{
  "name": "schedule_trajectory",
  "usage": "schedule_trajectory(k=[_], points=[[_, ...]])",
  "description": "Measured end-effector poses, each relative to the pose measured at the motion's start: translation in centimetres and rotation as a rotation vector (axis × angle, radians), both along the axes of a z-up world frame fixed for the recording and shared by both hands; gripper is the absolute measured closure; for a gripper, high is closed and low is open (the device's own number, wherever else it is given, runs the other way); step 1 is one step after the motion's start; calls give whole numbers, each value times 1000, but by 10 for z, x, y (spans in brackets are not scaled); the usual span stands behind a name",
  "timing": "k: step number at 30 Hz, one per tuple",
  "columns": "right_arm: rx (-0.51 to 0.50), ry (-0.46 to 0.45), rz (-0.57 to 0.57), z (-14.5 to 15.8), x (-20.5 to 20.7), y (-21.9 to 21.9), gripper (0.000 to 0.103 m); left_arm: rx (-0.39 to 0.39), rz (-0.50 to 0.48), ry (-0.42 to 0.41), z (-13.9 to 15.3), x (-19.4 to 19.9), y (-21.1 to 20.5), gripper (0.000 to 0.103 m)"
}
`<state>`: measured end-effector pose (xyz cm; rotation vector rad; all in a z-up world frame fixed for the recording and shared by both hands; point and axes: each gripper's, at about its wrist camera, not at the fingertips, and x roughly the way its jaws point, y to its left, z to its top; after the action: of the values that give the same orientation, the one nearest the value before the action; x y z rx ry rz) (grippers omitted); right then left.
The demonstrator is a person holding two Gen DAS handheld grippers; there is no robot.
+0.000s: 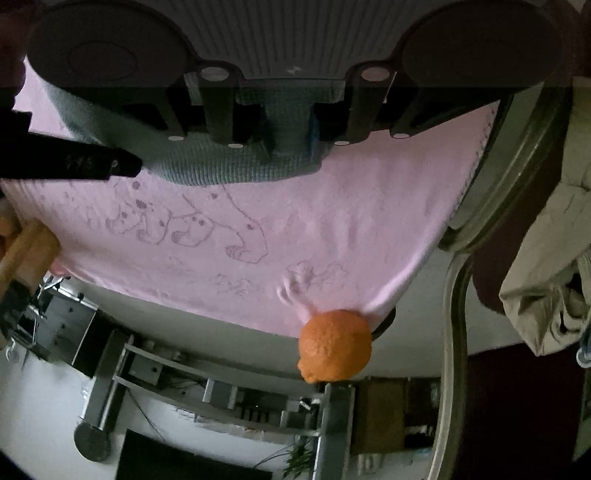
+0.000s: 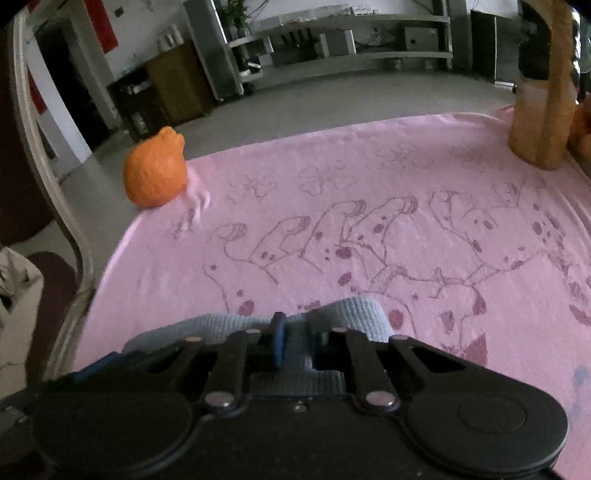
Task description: Fold clothes
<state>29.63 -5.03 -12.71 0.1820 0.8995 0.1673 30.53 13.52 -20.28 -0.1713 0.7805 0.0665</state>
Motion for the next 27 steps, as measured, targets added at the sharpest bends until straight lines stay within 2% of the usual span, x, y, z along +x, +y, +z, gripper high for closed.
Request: schedule_trajectory(k=[2,5,8,9,12,14,16,18,19,21,23,27], points=[[-17,-6,20,8,-4,0,93,-7,-3,2,0,0,3,70],[-43,-14,49,20,-10,0,89,-54,2,-7,16,-17,13,63],[61,-31,7,46,-35,-30,81,-83,26,-34,37,-47,28,70],[83,-40,-9,55,-45,-42,78,-98,28,-50,40,-55,34,69],[126,-26,-38,72,-73,-71,70,-152,20,-85,37,-73,42,69],[140,9,-45,75,-92,-83,67,-168,-13,-77,46,-95,37,73],[136,36,-39,72,-107,-86,67,-161,-38,-41,39,-102,28,84],[116,37,-20,67,-119,-81,69,-150,-61,-3,32,-108,19,85],[100,26,-9,66,-123,-76,79,-127,-65,13,30,-109,15,85],[86,-11,36,65,-129,-62,88,-65,-65,41,25,-109,8,82],[46,-76,86,64,-132,-46,89,-45,-47,74,15,-104,8,79],[-48,-62,111,34,-124,-24,89,-86,-21,104,7,-94,20,73]])
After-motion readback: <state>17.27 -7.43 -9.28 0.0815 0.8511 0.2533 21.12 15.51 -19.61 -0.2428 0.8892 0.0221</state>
